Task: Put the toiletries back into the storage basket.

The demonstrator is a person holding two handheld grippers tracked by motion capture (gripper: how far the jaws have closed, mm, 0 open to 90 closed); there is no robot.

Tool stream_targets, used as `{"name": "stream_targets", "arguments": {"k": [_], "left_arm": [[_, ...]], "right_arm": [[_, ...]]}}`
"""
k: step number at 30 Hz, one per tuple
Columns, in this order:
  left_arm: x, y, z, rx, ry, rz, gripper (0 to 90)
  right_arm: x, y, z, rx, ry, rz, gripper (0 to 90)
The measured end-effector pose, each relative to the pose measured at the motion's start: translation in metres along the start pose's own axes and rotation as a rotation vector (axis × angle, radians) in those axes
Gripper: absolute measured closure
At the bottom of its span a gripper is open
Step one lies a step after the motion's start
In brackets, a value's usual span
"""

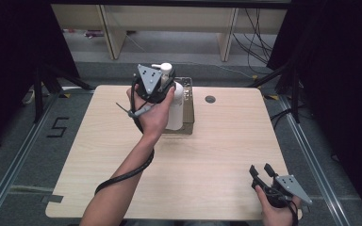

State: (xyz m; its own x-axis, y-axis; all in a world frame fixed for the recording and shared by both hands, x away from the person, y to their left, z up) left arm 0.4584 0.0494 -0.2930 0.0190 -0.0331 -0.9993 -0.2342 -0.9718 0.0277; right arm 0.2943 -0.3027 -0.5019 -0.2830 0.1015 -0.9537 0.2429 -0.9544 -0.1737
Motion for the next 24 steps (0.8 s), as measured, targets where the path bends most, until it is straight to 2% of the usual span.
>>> {"name": "stream_targets", "arguments": {"k": [2, 3, 4, 9, 10, 15, 16, 17, 18, 19, 24], "left_arm": [[0.000, -0.001, -0.003, -0.002, -0.002, -0.005, 59.2], [0.001, 0.000, -0.004, -0.008, -0.011, 0.011, 59.2], [0.002, 0.000, -0.005, -0.010, -0.014, 0.012, 59.2], [0.002, -0.002, -0.011, -0.018, -0.016, 0.012, 59.2], [0.002, -0.002, -0.012, -0.019, -0.015, 0.014, 59.1], [0.001, -0.003, -0.017, -0.030, -0.015, 0.022, 59.2], [0.001, -0.003, -0.018, -0.035, -0.017, 0.022, 59.2], [0.001, -0.004, -0.020, -0.037, -0.018, 0.019, 59.2], [0.002, -0.004, -0.021, -0.041, -0.019, 0.019, 59.2], [0.003, -0.005, -0.022, -0.043, -0.021, 0.018, 59.2], [0.008, -0.007, -0.029, -0.058, -0.034, 0.012, 59.2]], "right_arm": [[0.000, 0.000, 0.000, 0.000, -0.004, 0.000, 41.6], [0.000, 0.000, 0.001, 0.004, -0.021, -0.002, 41.5], [0.000, 0.001, 0.002, 0.017, -0.029, 0.020, 41.5], [0.000, 0.001, 0.001, 0.016, -0.025, 0.027, 41.4], [0.000, 0.000, 0.001, 0.019, -0.033, 0.004, 41.3], [0.001, 0.000, 0.001, 0.019, -0.032, 0.006, 41.3], [0.000, 0.001, 0.001, 0.016, -0.027, 0.026, 41.3], [0.000, 0.001, 0.001, 0.016, -0.022, 0.025, 41.3], [0.001, -0.001, 0.001, 0.008, -0.026, 0.001, 41.3], [0.000, 0.001, 0.001, 0.014, -0.025, 0.020, 41.2], [0.001, 0.002, 0.001, 0.017, -0.020, 0.031, 41.2]]}}
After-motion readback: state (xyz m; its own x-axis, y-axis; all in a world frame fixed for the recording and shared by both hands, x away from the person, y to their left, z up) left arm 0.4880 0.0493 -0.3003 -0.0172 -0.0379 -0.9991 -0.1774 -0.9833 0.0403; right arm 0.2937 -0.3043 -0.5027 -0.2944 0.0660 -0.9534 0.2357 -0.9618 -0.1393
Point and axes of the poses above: each handheld gripper's, and its own axes: z roughly backward along the jaws, x roughly out of its underside, y roughly to its right, the point moved 1 cm from there along -z, roughly forward along the jaws, and after that the axes turned 4 degrees about -x, right-handed, at the moved point
